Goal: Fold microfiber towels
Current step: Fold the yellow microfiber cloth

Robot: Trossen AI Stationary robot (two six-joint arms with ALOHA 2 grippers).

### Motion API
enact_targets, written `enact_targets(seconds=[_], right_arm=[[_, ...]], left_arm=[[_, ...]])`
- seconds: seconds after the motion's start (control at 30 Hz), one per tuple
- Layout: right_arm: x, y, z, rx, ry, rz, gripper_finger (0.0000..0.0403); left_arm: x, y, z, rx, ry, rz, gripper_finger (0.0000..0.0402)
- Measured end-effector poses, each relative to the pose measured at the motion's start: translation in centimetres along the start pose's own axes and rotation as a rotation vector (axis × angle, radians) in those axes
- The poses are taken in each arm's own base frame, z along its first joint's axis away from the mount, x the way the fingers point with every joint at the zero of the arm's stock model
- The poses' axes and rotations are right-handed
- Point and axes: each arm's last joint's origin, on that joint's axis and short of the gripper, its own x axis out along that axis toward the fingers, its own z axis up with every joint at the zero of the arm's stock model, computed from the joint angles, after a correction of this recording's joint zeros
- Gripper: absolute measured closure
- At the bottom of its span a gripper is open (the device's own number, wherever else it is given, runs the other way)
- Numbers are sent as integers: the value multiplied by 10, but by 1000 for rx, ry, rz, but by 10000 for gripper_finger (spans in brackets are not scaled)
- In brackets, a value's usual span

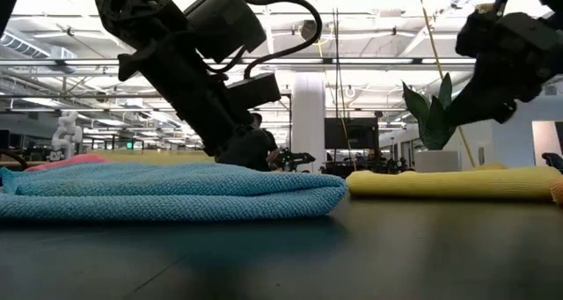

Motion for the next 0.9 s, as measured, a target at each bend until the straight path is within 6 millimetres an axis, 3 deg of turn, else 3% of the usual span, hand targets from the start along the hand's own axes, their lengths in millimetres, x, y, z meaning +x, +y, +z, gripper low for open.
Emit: enact_targets(seconds=[0.17, 0.37, 0.53, 0.67, 0.77, 0.9], right_arm=[[20, -1, -1, -39, 44, -38, 353], [62, -10, -1, -17, 94, -70, 389], [97, -18, 9, -16, 153, -72, 401], [126, -5, 27, -99, 198, 18, 400], [145, 13, 38, -230, 238, 183, 402], [149, 41, 46, -525, 203, 393, 402]], left_arm=[[0, 0, 0, 0, 0, 0, 238], [0, -1, 0, -2, -3, -2, 238], [-22, -5, 13, -2, -75, -15, 238], [-46, -6, 23, 15, -133, -5, 238], [-65, -8, 27, 22, -156, -4, 238], [-82, -15, 25, 41, -168, 3, 238]])
